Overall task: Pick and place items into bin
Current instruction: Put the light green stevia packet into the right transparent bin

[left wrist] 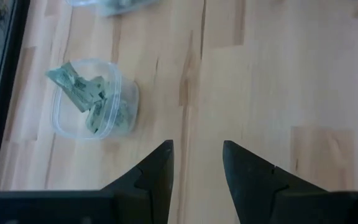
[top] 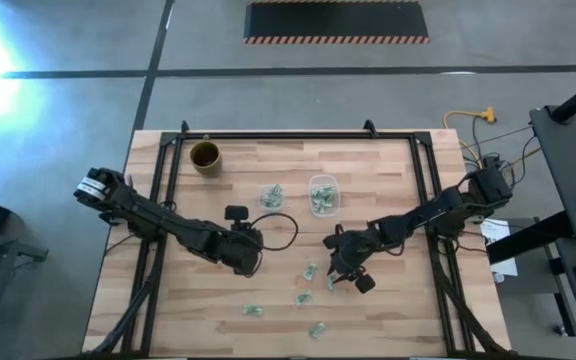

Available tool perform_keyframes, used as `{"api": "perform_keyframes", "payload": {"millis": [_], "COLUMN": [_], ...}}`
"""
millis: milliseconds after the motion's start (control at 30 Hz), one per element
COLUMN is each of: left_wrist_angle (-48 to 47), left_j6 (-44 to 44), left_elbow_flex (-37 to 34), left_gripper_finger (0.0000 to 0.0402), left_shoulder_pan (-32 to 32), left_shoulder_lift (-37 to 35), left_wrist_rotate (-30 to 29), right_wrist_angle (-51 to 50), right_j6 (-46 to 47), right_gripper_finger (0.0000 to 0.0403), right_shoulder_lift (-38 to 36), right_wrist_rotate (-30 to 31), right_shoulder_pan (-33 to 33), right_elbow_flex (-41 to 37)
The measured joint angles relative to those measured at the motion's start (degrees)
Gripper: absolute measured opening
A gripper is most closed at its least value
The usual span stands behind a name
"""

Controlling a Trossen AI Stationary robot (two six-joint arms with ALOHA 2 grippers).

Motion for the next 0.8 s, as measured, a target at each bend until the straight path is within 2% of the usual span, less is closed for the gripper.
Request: {"api": "perform_keyframes", "payload": {"millis": [133, 467, 800], "left_wrist_angle": [0.0, 0.7, 1.9], "left_j6": [-1.3, -3.1, -4.4], "left_elbow_flex": [-0.1, -2.3, -4.3], "left_gripper_finger": [0.0123, 0.0123, 0.0123], "left_shoulder_pan": [-0.9, -1.9, -1.9], "left_shoulder_lift": [-1.7, -4.1, -5.4], "left_wrist_rotate": [-2.3, -3.7, -4.4], "right_wrist_angle": [0.5, 2.7, 2.8], "right_j6": [0.1, -0.2, 1.2], "right_gripper_finger": [0.0128, 0.0128, 0.0128], "right_shoulder_lift": [1.3, 5.5, 5.3], "right_wrist_rotate": [0.0, 1.5, -0.3], "right_shoulder_pan": [0.0, 0.0, 0.0], "right_elbow_flex": [0.0, 0.2, -0.1]}}
